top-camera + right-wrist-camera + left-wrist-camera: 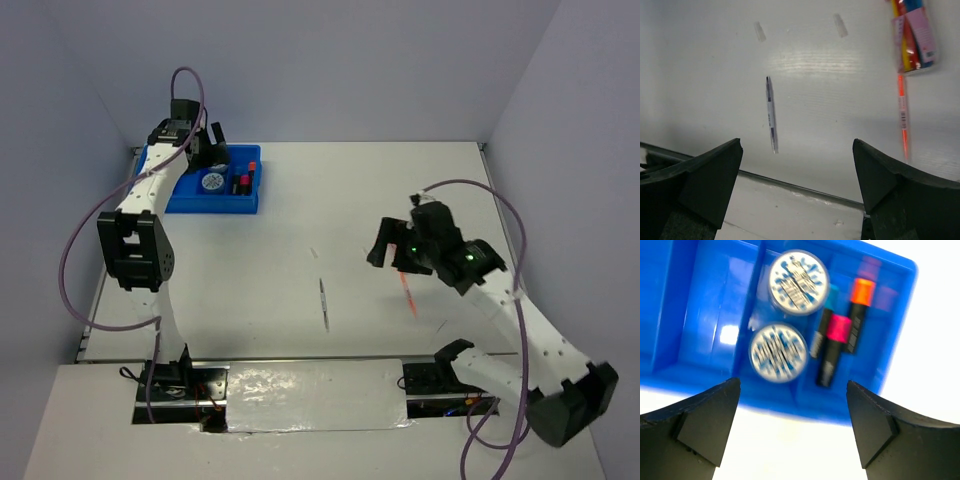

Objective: Sort the stationery into containers
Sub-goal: Pick up the pen from the center of the board.

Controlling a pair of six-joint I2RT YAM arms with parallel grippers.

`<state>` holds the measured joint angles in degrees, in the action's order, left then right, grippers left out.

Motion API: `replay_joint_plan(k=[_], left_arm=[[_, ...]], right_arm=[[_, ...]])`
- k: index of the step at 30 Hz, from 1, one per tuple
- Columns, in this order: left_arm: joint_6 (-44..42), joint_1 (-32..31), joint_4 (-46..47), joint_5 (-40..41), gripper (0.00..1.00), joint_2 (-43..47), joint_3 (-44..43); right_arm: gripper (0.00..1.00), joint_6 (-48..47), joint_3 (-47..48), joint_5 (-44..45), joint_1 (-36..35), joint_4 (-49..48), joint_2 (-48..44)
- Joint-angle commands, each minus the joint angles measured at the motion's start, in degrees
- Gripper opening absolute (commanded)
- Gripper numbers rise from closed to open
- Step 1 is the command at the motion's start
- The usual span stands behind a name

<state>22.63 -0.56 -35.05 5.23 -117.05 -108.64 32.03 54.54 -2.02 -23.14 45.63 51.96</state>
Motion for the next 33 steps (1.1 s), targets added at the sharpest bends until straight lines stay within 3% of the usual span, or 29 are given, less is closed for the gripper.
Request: replay_joint_plan(k=[1,9,13,21,26,30,32,33], left_arm=[[2.76,-4.35,-10.02,4.33,0.99,8.5,-4.21],[14.95,-18.84,-16.89,10.91,0.99,19.84,10.01],[21.83,-20.1,-15.06,9.89,0.99,28.43,19.49],[21.49,-19.92,-26.1,16.47,0.99,30.04,14.69],[20.09,-19.13,-27.1,16.66,0.99,32.23,16.7],[18.42,-17.2,-25.51,14.63,0.99,35.31,19.25],[17.19,-16.32,-25.42,14.1,0.99,35.67,19.43],[16.75,-15.45,-25.42,13.58,0.99,36.02,19.43]], right_arm=[[0.96,-0.48,2.85,8.08,-7.17,-0.8,7.43],[0.88,8.57,8.81,17.4,-24.49,-0.27,26.31],[0.75,11.21,11.98,17.23,-31.34,-2.12,36.08],[0.63,13.93,14.36,15.82,-34.7,-4.32,48.13],[0.54,14.9,11.73,13.11,-34.96,-7.3,51.21],[0.41,15.87,9.44,10.12,-35.14,-10.38,53.76],[0.31,16.92,7.96,9.06,-35.22,-11.61,55.08],[0.2,17.18,7.42,8.36,-35.14,-12.05,55.26]])
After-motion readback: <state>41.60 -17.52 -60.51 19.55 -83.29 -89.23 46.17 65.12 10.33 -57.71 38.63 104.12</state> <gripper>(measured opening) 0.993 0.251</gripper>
